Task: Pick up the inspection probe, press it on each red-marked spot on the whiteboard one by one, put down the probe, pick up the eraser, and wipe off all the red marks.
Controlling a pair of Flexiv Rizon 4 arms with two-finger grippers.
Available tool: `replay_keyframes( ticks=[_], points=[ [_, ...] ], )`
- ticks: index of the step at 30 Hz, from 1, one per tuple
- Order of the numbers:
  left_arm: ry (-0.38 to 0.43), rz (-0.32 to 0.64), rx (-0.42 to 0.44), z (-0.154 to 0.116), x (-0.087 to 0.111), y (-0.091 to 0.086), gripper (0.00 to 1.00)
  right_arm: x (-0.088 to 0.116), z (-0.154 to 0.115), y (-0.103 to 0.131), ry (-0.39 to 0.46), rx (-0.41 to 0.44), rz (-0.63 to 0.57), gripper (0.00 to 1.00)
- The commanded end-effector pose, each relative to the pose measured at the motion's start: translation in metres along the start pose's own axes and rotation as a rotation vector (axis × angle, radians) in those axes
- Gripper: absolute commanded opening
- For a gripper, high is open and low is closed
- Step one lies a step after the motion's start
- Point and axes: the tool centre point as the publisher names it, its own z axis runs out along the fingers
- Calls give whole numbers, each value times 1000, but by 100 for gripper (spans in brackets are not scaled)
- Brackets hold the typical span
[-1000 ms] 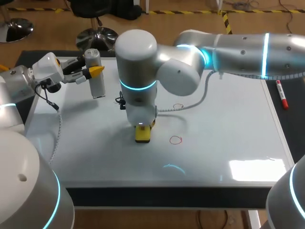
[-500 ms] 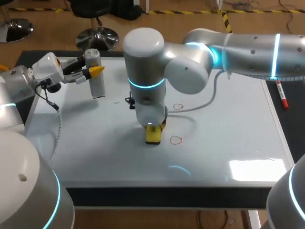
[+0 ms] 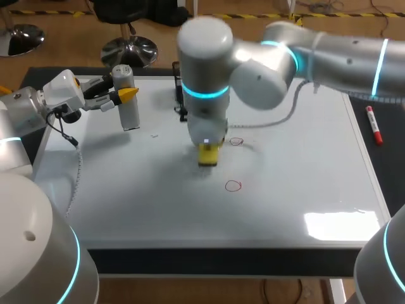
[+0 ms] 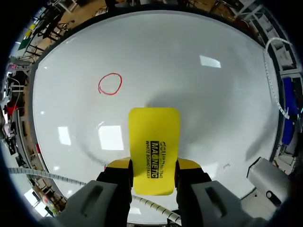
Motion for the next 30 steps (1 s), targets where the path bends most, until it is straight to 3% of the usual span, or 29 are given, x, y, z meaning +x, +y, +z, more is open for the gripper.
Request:
replay_keyframes(
  ticks=[1, 13, 30],
  points=[
    [-1, 1, 2, 0, 0, 0, 0, 5, -22, -22, -5, -21, -9, 0],
    [-1, 1, 2, 0, 0, 0, 0, 8, -29, -48, -13, -17, -25, 0],
    [-1, 1, 2, 0, 0, 0, 0, 43, -38, -100, -42, -22, -18, 0]
  ],
)
